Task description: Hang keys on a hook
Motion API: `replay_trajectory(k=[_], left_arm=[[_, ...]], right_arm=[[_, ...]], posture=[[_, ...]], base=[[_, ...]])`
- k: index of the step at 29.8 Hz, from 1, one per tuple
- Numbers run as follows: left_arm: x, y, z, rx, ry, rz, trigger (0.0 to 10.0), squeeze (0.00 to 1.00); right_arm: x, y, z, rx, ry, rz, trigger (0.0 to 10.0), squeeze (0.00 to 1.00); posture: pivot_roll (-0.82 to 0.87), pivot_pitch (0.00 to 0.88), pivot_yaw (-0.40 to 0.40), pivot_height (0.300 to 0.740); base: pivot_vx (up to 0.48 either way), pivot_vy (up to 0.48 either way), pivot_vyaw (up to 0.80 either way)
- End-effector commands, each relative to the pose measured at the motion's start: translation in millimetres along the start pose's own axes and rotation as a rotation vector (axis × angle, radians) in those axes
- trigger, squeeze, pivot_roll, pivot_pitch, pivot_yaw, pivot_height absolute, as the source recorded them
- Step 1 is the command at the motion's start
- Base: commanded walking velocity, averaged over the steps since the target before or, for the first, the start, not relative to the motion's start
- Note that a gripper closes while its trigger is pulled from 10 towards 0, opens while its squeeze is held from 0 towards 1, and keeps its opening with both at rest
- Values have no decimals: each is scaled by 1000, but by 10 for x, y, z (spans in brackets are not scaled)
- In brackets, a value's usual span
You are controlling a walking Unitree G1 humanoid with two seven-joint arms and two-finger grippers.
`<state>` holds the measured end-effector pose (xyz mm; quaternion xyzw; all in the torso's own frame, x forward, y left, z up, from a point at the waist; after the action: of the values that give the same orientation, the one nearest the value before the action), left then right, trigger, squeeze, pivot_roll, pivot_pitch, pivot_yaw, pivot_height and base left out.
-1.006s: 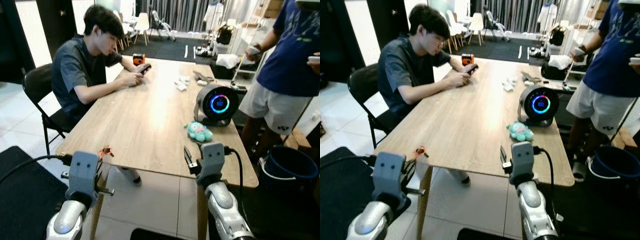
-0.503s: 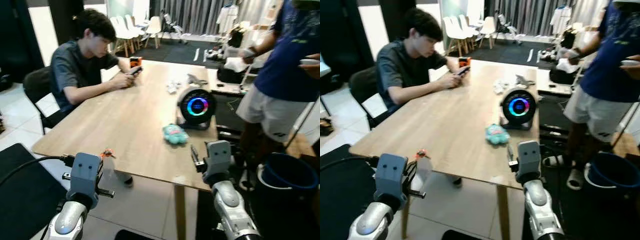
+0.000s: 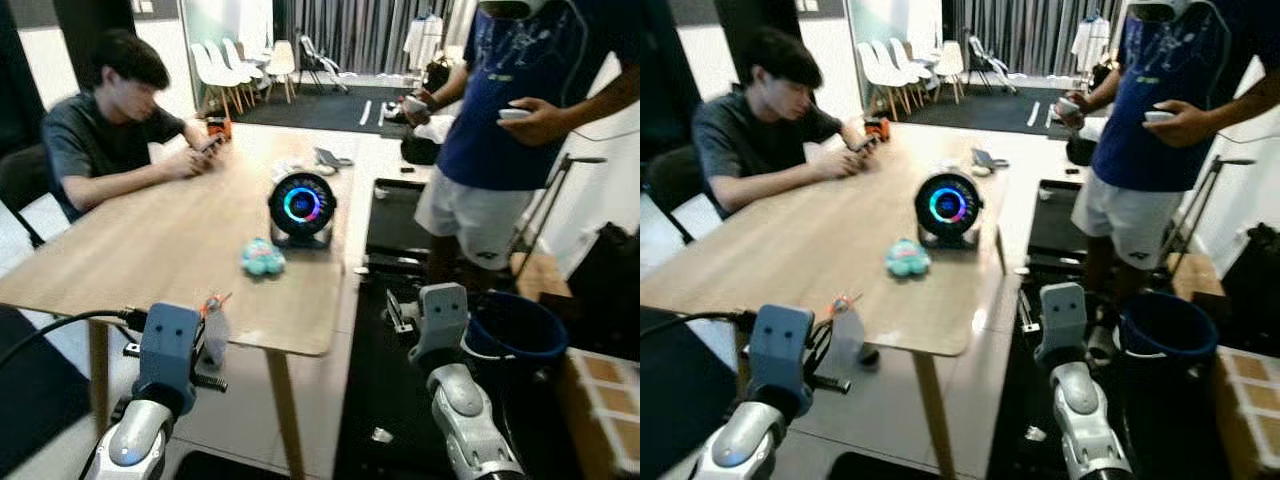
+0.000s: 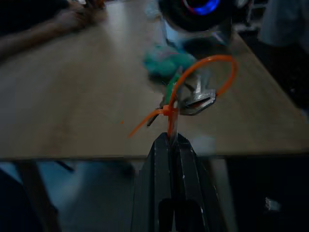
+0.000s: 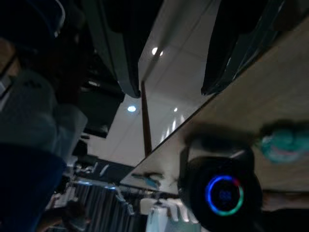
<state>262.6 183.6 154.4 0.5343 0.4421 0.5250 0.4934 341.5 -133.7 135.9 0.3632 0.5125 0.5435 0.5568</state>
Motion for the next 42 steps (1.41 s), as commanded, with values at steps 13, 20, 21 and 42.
replay_trajectory(k=[13, 20, 21, 42], left_arm=[[13, 14, -12, -4, 2, 9, 10000, 0], [11, 11, -14, -2, 3, 8, 10000, 0], [10, 11, -15, -2, 3, 7, 10000, 0], [34, -40, -41, 17, 25, 7, 10000, 0]], right_arm=[[-18, -9, -7, -1, -6, 4, 10000, 0], [-9, 3, -5, -10, -2, 9, 10000, 0], [2, 12, -5, -16, 2, 11, 10000, 0], [57, 9, -6, -11, 35, -7, 10000, 0]], posture=[[162, 60, -34, 740], [163, 60, -35, 740], [162, 60, -34, 740], [166, 69, -38, 740]], base=[[0, 0, 0], [0, 0, 0], [0, 0, 0], [0, 0, 533]])
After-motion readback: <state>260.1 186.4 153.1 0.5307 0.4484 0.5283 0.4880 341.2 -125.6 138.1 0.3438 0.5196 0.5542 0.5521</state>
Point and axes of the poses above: a point about 5 cm out from each wrist's last joint towards the gripper, its own z axis pointing out of the wrist towards the gripper, its own y axis along the axis of the wrist's last joint, x = y × z, the point moved 1 cm from there along z, pointing out of the wrist towards the gripper, and after that the axes turned 4 degrees about -z, right-handed, at the moved point
